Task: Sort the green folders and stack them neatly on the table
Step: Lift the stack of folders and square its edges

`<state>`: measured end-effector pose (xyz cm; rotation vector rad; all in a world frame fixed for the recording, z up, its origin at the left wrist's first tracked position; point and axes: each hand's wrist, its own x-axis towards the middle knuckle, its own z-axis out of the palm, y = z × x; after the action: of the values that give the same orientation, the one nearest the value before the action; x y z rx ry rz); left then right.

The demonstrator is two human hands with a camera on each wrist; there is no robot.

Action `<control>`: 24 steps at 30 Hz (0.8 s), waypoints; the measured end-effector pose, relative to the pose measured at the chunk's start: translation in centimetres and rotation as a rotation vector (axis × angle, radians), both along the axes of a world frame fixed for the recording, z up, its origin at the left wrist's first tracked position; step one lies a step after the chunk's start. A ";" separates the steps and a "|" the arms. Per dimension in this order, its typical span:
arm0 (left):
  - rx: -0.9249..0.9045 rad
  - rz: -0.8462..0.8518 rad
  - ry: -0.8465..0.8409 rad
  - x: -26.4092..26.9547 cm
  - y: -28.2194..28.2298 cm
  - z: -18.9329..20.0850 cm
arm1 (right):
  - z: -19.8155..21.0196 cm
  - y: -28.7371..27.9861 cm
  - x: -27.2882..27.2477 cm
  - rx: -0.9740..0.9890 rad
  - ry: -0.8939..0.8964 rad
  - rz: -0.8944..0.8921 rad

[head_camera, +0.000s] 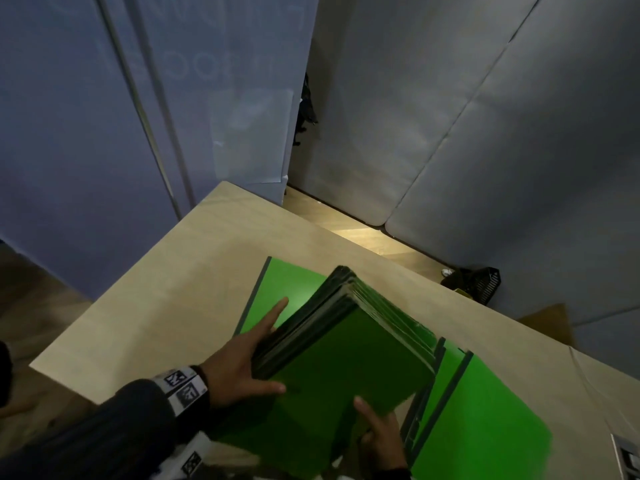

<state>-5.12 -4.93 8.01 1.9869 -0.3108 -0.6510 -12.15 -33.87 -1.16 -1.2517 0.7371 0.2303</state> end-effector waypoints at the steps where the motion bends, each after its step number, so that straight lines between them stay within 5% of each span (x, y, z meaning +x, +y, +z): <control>1: -0.020 -0.050 -0.017 0.5 -0.3 -0.1 | 0.7 -0.8 -0.2 -0.068 0.008 -0.006; 4: -0.036 -0.117 -0.069 2.4 -1.0 -0.1 | 2.9 -2.5 0.0 -0.390 -0.038 -0.099; 8: -0.013 -0.078 -0.151 4.7 -1.6 0.5 | 7.1 -2.4 1.5 -0.224 -0.350 -0.075; 12: -0.136 0.012 -0.144 5.4 -1.8 0.6 | 9.3 -2.0 2.4 -0.328 -0.475 0.023; 16: -0.200 0.156 0.022 4.5 -1.8 -0.6 | 6.4 -1.0 1.7 -0.311 -0.424 -0.001; 24: 0.011 0.107 0.098 5.1 -2.5 -4.6 | 3.1 -1.1 2.3 -0.358 -0.149 0.177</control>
<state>-0.06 -7.41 3.43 1.9601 -0.1413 -0.6799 -9.86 -34.94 1.89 -1.6594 0.5531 0.1501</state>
